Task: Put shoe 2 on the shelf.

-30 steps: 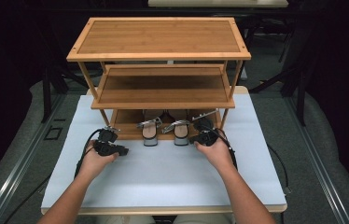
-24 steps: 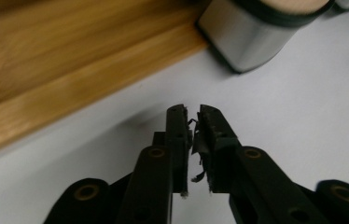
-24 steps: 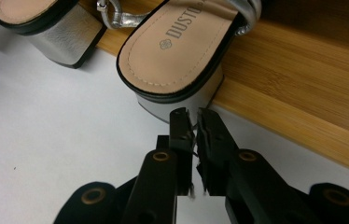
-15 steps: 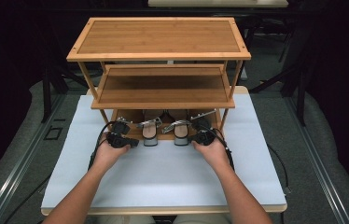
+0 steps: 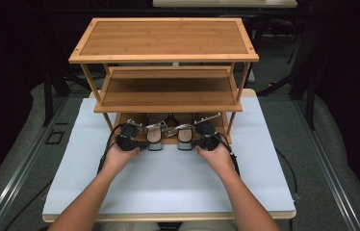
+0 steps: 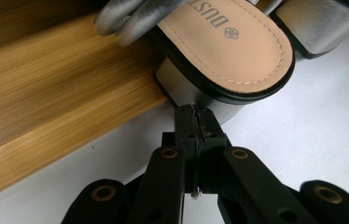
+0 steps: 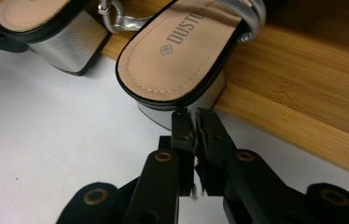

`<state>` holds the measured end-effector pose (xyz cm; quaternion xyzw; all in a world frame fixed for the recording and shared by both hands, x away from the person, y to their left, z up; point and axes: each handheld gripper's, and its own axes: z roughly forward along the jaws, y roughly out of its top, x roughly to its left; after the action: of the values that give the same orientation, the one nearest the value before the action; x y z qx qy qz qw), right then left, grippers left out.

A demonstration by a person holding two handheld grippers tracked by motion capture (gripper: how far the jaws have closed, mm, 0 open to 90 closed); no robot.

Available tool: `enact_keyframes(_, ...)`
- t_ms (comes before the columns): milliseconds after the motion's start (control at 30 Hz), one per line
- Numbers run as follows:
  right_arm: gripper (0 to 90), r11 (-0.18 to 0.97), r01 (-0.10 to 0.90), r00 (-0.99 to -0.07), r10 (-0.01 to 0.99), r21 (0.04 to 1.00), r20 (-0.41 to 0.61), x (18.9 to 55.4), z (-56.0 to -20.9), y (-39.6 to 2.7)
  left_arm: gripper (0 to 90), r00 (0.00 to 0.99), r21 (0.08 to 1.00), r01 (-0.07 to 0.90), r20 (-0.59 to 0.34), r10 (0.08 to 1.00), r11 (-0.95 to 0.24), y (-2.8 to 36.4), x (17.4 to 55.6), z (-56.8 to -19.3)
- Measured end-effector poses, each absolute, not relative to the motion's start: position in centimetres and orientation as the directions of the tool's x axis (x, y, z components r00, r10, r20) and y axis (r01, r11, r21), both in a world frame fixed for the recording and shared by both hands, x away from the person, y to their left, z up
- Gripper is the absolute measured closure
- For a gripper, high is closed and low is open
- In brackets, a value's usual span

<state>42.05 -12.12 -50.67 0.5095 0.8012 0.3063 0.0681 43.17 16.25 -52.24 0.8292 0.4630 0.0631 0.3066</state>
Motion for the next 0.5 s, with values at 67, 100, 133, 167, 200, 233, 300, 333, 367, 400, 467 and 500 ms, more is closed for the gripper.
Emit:
enact_keyframes(67,86.3,0.296,0.774,-0.476,0.855,0.559,0.207,42.04,-50.69,-11.82,89.7,0.561,0.569,0.729,-0.18,0.808,-0.379,16.13,43.18,-52.18)
enact_keyframes(100,86.3,0.295,0.775,-0.478,0.852,0.56,0.213,42.01,-50.68,-11.7,89.7,0.559,0.57,0.73,-0.18,0.809,-0.377,16.06,43.19,-52.14)
enact_keyframes(133,86.3,0.299,0.772,-0.479,0.854,0.561,0.204,42.02,-50.71,-11.63,89.7,0.559,0.574,0.728,-0.18,0.809,-0.376,16.02,43.2,-52.09)
enact_keyframes(167,86.3,0.3,0.77,-0.481,0.853,0.563,0.202,42.01,-50.72,-11.56,89.7,0.561,0.574,0.727,-0.181,0.808,-0.377,15.97,43.22,-52.01)
enact_keyframes(200,86.3,0.298,0.773,-0.478,0.854,0.561,0.205,41.99,-50.71,-11.45,89.7,0.563,0.574,0.726,-0.181,0.807,-0.378,15.92,43.24,-51.98)
enact_keyframes(233,86.3,0.298,0.773,-0.479,0.853,0.561,0.207,41.99,-50.71,-11.41,89.7,0.561,0.574,0.728,-0.184,0.807,-0.376,15.83,43.22,-51.96)
enact_keyframes(300,86.3,0.301,0.772,-0.482,0.851,0.559,0.209,42.0,-50.72,-11.28,89.7,0.565,0.576,0.725,-0.182,0.805,-0.379,15.67,43.2,-51.95)
enact_keyframes(333,86.3,0.303,0.77,-0.484,0.851,0.562,0.205,42.0,-50.74,-11.23,89.7,0.565,0.576,0.725,-0.185,0.804,-0.377,15.62,43.19,-51.96)
enact_keyframes(367,86.3,0.302,0.77,-0.483,0.852,0.562,0.204,42.0,-50.74,-11.19,89.7,0.566,0.576,0.725,-0.186,0.803,-0.378,15.61,43.2,-51.97)
enact_keyframes(400,86.2,0.299,0.77,-0.48,0.854,0.563,0.204,41.97,-50.74,-11.12,89.7,0.566,0.576,0.726,-0.188,0.803,-0.377,15.63,43.21,-51.97)
enact_keyframes(467,86.2,0.3,0.769,-0.48,0.854,0.564,0.2,42.0,-50.77,-11.17,89.6,0.564,0.575,0.728,-0.192,0.803,-0.374,15.68,43.23,-51.96)
enact_keyframes(500,86.2,0.298,0.772,-0.478,0.855,0.561,0.204,42.0,-50.76,-11.18,89.6,0.564,0.575,0.728,-0.192,0.803,-0.374,15.68,43.24,-51.96)
